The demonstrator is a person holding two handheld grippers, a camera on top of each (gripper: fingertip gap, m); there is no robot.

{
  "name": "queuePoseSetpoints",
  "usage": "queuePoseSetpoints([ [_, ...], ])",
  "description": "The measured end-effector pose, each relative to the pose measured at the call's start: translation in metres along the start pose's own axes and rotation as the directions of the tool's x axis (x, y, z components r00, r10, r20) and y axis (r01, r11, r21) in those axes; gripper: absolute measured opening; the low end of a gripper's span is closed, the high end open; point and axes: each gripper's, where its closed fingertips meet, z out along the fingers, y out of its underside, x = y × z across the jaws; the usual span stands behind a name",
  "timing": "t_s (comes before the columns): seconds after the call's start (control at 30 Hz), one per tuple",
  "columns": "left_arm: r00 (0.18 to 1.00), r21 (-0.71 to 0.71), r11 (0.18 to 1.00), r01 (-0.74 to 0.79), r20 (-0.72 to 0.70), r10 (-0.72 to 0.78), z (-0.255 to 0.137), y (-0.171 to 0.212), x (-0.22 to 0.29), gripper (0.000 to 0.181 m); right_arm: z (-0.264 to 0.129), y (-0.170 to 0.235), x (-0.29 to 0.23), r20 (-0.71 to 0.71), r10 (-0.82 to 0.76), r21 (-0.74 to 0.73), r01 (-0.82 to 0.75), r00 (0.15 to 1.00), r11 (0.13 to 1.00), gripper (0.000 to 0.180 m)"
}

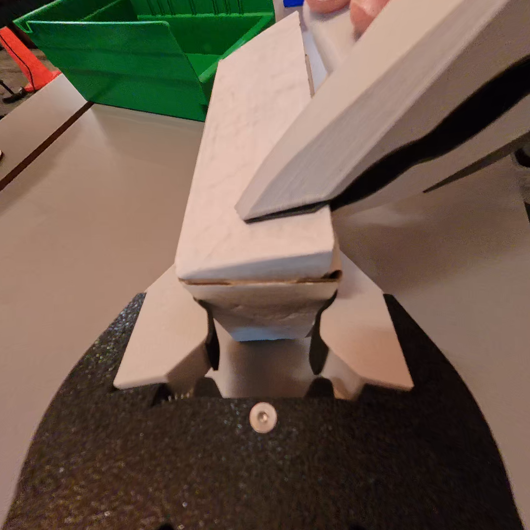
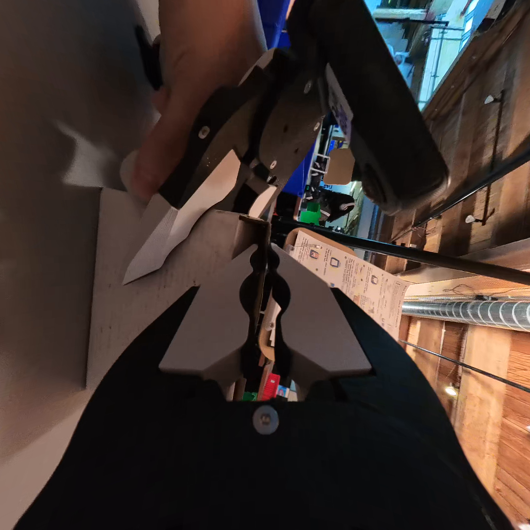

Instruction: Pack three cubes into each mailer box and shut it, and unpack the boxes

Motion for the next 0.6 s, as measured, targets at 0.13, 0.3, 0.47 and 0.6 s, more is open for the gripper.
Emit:
queuePoseSetpoints([
  [0.13,1.0,0.013,1.0,0.015,0.004,-0.015,-0.003,0.001,-0.003,0.075,0.005,-0.001,0.006,0.077,0.171,0.024,-0.173,0.982,0.985,0.0],
  [0.3,1.0,0.013,1.0,0.013,-0.004,-0.013,-0.005,0.003,-0.004,0.075,0.009,0.002,0.016,0.101,0.315,0.052,-0.321,0.944,0.946,0.006],
  [0.47,1.0,0.017,1.0,-0.009,-0.023,0.009,-0.009,0.004,-0.002,0.075,-0.008,0.034,0.016,0.069,0.259,-0.027,-0.258,0.963,0.966,0.024],
  [0.6,0.998,0.024,1.0,-0.008,-0.068,0.01,-0.015,0.007,0.001,0.075,-0.032,0.081,-0.001,0.121,0.316,-0.15,-0.297,0.941,0.943,0.016],
])
